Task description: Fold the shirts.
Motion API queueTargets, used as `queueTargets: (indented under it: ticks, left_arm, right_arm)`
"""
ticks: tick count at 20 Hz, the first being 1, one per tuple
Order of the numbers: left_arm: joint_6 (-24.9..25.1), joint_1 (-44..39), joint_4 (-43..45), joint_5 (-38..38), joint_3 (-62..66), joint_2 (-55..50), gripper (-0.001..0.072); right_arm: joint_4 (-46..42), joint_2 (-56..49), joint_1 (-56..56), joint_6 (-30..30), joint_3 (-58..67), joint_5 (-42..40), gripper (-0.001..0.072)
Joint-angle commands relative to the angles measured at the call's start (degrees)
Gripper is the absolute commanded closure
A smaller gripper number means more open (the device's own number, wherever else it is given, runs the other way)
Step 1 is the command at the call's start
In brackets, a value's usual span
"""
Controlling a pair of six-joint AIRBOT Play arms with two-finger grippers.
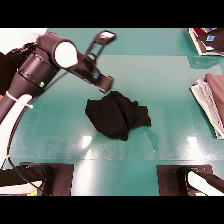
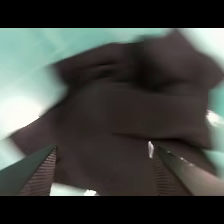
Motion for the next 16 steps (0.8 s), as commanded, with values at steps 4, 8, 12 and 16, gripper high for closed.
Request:
queueTargets:
  ticks: [4, 8, 12, 16]
  left_arm:
    - [-1.62, 18.95, -5.51, -1.03, -14.86, -0.63, 0.0048]
    - [3.78, 21.90, -12.94, 8.37, -31.30, -0.63, 0.0048]
    - [10.25, 21.90, -22.80, 16.94, -39.34, -0.66, 0.0048]
    - [14.27, 20.55, -27.67, 18.05, -40.15, -1.09, 0.0404]
  right_arm:
    - [-0.81, -0.04, -0.28, -0.04, 0.11, 0.11, 0.0690]
    - [-0.76, -0.04, -0.28, -0.04, 0.11, -1.05, 0.0690]
    - [-0.76, -0.04, -0.28, -0.02, 0.11, -1.03, 0.0690]
    - [-0.68, -0.02, -0.24, -0.02, 0.11, -1.01, 0.0690]
